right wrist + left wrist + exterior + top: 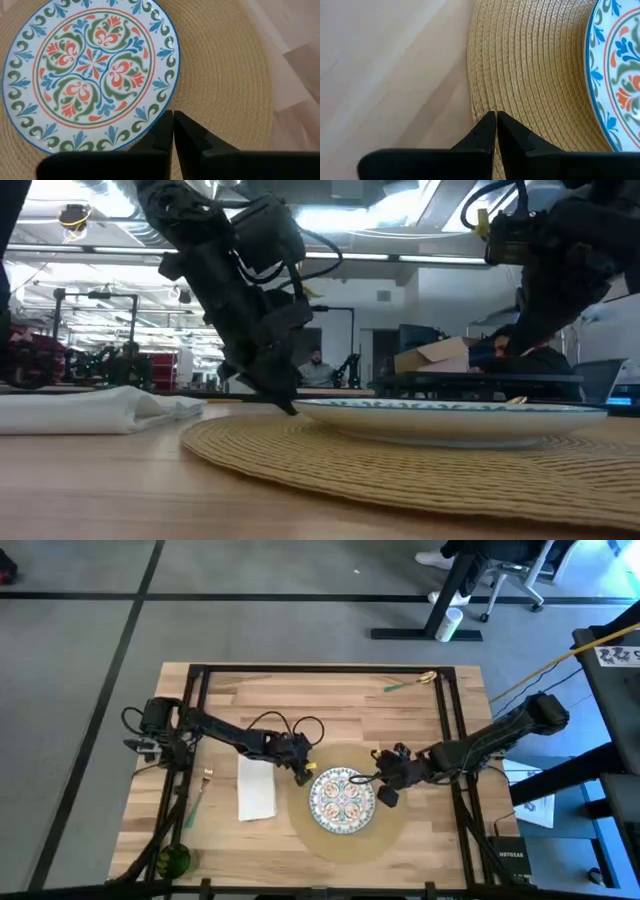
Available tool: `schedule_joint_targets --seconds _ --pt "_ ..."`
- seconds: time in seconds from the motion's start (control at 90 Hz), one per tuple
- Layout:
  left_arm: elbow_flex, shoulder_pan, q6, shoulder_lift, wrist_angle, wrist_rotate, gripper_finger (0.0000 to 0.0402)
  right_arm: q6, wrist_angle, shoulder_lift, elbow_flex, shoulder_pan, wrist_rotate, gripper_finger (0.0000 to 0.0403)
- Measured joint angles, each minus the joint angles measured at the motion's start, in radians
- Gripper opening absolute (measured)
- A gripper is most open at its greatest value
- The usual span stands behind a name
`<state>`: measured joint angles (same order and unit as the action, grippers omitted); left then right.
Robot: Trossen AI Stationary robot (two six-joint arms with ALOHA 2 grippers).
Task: Set table place
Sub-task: Adjust the brown placemat
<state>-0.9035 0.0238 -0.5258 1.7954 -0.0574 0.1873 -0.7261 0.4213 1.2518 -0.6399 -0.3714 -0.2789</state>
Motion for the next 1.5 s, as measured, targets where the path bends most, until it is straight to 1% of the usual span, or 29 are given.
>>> schedule_joint_targets --seconds 0.067,0.333,0.444,0.567,0.744,0.944,1.1,1.5 --pt "0.0 -0.003 0.011 0.0 0.0 0.014 0.0 0.0 0.0 0.0 0.0 0.0 0.0 0.0" --pt "0.0 -0.035 0.014 -0.002 0.002 0.014 0.0 0.0 0.0 0.0 0.0 0.0 -0.001 0.0" --pt "0.0 -0.04 0.026 -0.007 0.031 0.014 0.0 0.0 -0.001 0.0 0.0 0.0 -0.002 0.0" --pt "-0.003 -0.038 0.045 -0.008 0.067 0.012 0.0 -0.001 -0.002 0.0 0.0 0.0 -0.002 0.0" --pt "-0.003 -0.032 0.039 -0.008 0.069 -0.004 0.0 -0.001 -0.003 0.0 0.0 0.0 -0.002 0.0" --pt "-0.003 -0.001 0.037 -0.007 0.069 -0.009 0.0 -0.001 -0.002 0.0 0.0 0.0 -0.002 0.0" --pt "-0.003 0.0 0.036 0.002 0.072 0.013 0.0 -0.001 -0.002 0.0 0.0 0.0 -0.002 0.0" --pt "-0.005 0.0 0.007 0.047 0.083 0.019 0.0 -0.001 -0.002 0.001 0.0 -0.001 -0.002 0.0"
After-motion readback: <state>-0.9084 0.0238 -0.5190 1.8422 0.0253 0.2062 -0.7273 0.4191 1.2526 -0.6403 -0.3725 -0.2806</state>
